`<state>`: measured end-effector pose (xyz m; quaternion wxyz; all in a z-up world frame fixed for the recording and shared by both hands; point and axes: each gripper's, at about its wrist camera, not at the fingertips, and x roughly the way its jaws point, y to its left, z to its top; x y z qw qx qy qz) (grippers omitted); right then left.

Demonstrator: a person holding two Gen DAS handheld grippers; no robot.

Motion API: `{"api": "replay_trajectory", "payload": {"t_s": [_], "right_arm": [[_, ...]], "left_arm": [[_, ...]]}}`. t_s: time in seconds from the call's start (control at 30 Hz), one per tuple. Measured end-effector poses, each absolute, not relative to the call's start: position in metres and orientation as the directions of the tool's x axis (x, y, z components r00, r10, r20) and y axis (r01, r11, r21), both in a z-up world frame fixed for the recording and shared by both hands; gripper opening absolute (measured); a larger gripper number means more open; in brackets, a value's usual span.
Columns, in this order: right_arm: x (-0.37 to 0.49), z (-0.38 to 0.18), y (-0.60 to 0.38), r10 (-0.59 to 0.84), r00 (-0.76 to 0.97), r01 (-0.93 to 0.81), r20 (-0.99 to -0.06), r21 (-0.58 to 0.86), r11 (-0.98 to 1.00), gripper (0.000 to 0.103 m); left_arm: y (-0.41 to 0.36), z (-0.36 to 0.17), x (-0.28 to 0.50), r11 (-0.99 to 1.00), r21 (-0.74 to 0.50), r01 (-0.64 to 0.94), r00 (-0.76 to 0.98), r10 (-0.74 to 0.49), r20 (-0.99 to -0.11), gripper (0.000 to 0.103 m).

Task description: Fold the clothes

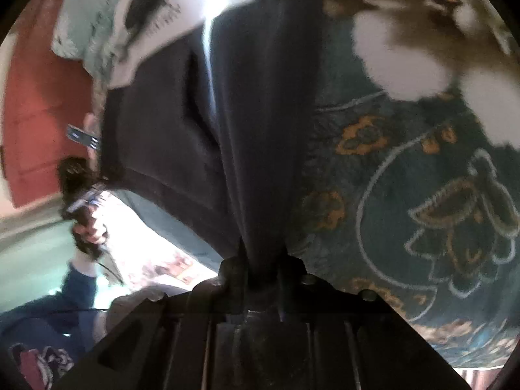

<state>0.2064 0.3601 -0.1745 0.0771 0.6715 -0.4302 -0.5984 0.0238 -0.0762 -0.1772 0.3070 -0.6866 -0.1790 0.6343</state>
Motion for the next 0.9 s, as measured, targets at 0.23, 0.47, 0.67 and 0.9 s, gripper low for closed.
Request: {"api": "replay_trajectory", "payload": {"t_s": [0.23, 0.47, 0.67, 0.9], "right_arm": [[0.209, -0.175, 0.352, -0.669, -0.073, -0.484, -0.74, 0.613, -0.625, 0.012], [0.206, -0.139, 0.376, -0.689, -0.31, -0.445, -0.656, 0.74, -0.505, 0.009], [0.194, -0.083, 0.434, -0.598, -0.683, -0.28, -0.42, 0.906, -0.317, 0.009], [0.144, -0.08, 0.502, -0.45, -0.822, -0.292, -0.349, 0.937, -0.193, 0.009]], "left_arm": [[-0.081, -0.17, 0.028, -0.735, -0.661, -0.149, 0.11, 0.652, -0.75, 0.013], [-0.069, -0.135, -0.009, -0.631, -0.768, -0.111, 0.069, 0.766, -0.639, 0.013], [-0.053, -0.092, -0.093, -0.485, -0.874, -0.04, -0.014, 0.875, -0.485, 0.013], [-0.017, -0.104, -0.189, -0.418, -0.897, 0.143, -0.069, 0.9, -0.431, 0.014]]}}
